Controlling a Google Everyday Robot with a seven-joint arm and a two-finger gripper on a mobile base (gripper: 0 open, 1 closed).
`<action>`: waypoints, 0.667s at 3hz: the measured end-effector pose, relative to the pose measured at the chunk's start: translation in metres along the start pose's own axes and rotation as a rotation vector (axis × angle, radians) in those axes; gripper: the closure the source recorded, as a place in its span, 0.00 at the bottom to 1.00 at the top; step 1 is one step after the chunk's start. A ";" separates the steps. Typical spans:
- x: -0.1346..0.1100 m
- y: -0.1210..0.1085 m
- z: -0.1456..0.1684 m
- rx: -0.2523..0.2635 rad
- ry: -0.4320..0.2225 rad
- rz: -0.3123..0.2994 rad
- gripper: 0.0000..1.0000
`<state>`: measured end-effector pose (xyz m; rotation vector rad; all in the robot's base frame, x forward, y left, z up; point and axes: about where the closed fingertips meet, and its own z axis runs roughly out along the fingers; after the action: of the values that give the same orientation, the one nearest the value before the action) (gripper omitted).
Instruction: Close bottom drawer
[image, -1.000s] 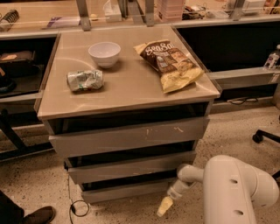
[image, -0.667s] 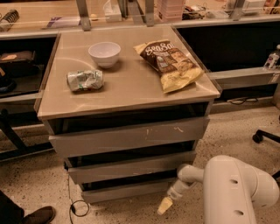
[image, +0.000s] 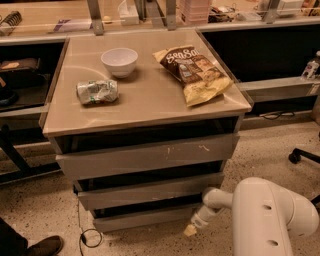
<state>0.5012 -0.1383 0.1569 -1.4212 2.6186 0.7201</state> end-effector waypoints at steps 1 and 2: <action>0.000 0.000 0.000 0.000 0.000 0.000 0.89; -0.004 -0.004 -0.002 0.025 -0.019 0.004 1.00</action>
Offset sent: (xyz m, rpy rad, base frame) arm 0.0180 -0.0030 0.0075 -0.0019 -0.0711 -0.0438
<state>0.5068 -0.1383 0.1585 -1.3963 2.6071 0.6946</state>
